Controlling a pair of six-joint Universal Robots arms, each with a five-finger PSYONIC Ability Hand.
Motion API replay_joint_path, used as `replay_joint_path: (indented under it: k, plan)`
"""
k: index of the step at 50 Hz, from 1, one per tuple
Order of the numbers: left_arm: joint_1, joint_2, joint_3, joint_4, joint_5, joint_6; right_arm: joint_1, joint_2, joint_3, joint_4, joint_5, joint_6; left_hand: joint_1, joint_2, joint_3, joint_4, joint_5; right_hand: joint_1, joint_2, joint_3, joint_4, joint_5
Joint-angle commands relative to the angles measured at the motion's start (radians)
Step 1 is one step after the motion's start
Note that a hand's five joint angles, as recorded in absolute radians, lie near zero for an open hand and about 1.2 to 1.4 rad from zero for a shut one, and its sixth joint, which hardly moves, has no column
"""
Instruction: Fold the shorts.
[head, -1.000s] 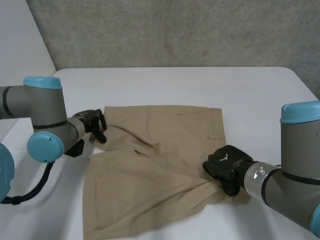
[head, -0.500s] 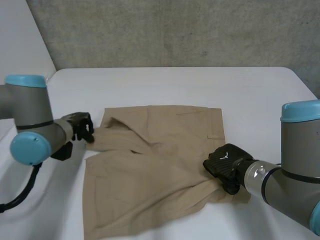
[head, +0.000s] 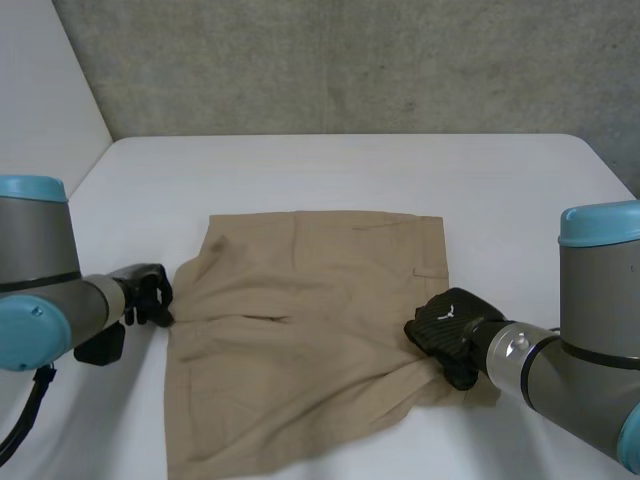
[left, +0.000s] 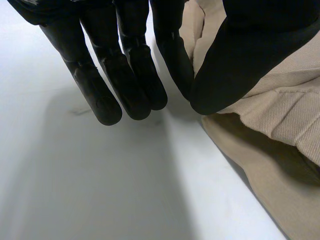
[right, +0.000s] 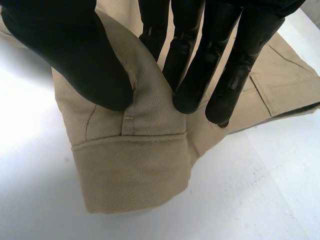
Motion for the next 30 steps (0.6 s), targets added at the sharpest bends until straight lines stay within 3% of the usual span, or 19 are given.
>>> replay_joint_path:
  k: [1, 8, 13, 21, 30]
  plan:
    - [0.008, 0.056, -0.052, 0.003, 0.005, 0.000, -0.001, 0.001, -0.005, 0.000, 0.000, 0.000, 0.276, 0.207, 0.207, 0.205, 0.259, 0.417, 0.223, 0.198, 0.205, 0.253]
    - [-0.004, 0.135, -0.094, 0.005, 0.002, 0.000, -0.001, 0.001, -0.002, 0.000, 0.000, 0.000, 0.276, 0.207, 0.207, 0.205, 0.259, 0.417, 0.223, 0.198, 0.205, 0.253]
    - [0.002, 0.167, -0.088, 0.041, 0.005, 0.003, -0.001, -0.002, -0.003, 0.000, 0.000, 0.000, -0.331, -0.399, -0.399, -0.401, -0.348, 0.417, 0.223, 0.198, 0.205, 0.253]
    - [-0.010, 0.138, 0.022, 0.081, 0.008, 0.001, 0.000, -0.002, 0.000, 0.000, 0.002, 0.000, -0.376, -0.444, -0.444, -0.446, -0.393, 0.417, 0.223, 0.198, 0.205, 0.253]
    - [-0.085, -0.035, 0.145, 0.048, 0.000, 0.003, 0.000, -0.004, 0.002, 0.000, 0.002, 0.000, -0.440, -0.509, -0.509, -0.511, -0.457, 0.417, 0.223, 0.198, 0.205, 0.253]
